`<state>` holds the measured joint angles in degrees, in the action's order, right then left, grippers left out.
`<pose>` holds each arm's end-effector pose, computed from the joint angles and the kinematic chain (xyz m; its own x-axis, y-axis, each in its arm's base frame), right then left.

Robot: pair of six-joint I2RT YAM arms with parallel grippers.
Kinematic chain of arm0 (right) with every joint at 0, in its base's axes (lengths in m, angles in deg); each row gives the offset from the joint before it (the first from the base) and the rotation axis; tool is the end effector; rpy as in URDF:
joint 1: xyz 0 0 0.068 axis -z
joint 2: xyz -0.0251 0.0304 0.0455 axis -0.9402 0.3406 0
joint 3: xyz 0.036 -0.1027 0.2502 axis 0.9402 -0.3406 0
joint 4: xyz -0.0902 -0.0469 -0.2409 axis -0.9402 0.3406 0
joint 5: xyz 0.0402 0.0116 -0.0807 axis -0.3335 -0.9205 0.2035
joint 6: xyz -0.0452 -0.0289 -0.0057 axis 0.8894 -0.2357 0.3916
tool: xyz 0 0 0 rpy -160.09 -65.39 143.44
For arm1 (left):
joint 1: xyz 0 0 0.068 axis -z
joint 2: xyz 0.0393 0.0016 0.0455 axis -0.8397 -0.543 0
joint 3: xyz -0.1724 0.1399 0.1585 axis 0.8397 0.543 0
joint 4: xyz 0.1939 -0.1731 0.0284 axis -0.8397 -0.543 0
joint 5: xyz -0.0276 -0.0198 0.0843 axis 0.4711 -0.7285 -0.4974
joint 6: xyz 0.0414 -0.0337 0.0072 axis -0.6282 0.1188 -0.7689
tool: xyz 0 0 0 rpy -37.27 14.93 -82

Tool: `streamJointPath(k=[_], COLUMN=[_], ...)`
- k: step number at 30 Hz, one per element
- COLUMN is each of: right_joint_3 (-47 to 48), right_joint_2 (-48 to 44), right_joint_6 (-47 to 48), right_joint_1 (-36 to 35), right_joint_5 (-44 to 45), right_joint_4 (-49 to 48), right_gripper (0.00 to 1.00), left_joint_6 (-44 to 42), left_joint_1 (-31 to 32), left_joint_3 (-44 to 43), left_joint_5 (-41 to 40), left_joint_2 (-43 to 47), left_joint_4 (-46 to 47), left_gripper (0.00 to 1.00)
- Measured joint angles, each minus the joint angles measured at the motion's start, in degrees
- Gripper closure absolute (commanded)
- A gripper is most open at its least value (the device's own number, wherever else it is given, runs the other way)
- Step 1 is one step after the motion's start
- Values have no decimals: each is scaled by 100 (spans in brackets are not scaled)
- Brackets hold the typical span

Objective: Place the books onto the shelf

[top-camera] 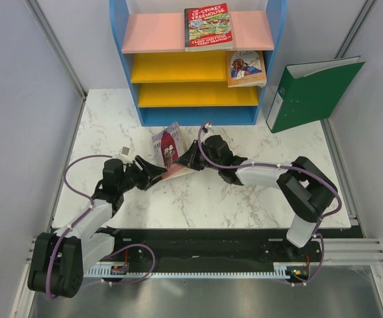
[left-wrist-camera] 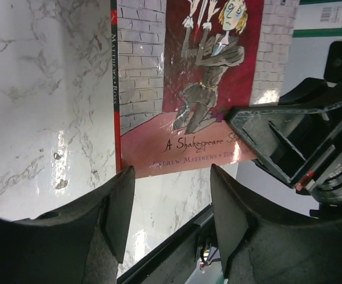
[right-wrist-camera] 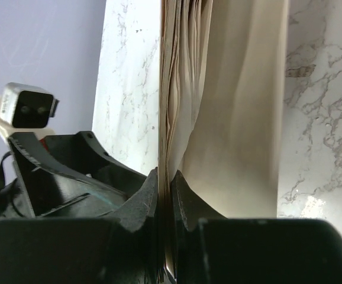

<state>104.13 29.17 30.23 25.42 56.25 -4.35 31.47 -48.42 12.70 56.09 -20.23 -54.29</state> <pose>0.2675 0.2734 0.1967 -0.8211 0.3338 -0.4630 -0.2289 0.5505 0.8028 0.1914 -0.0465 0.1750 -0.7059 -0.6523 -0.2760 -0.0978 0.4757 -0.8741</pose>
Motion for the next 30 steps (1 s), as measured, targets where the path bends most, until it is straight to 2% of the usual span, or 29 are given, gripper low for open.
streamJointPath(k=[5,11,17,20,24,26,30], right_joint_3=[-15,-26,-26,-28,-72,-87,-103], right_joint_2=[-66,-234,-306,-306,-306,-306,-306], right_joint_6=[-31,-35,-57,-118,-195,-232,-271], right_joint_1=[0,0,0,0,0,24,70], right_joint_5=[-26,-33,-79,-155,-197,-199,-201], right_joint_4=[-35,-37,-122,-162,-254,-271,-295], right_gripper=[86,86,86,86,86,85,85], left_joint_6=[94,122,164,278,402,426,474], left_joint_1=[238,238,243,260,391,494,605], left_joint_3=[-7,-7,46,240,297,280,267], left_joint_5=[-321,-859,-1058,-1049,-1012,-1038,-1137], left_joint_2=[-173,214,393,306,-63,-286,-446], left_joint_4=[74,-188,-118,282,774,940,1108], left_gripper=[44,44,45,51,72,77,98])
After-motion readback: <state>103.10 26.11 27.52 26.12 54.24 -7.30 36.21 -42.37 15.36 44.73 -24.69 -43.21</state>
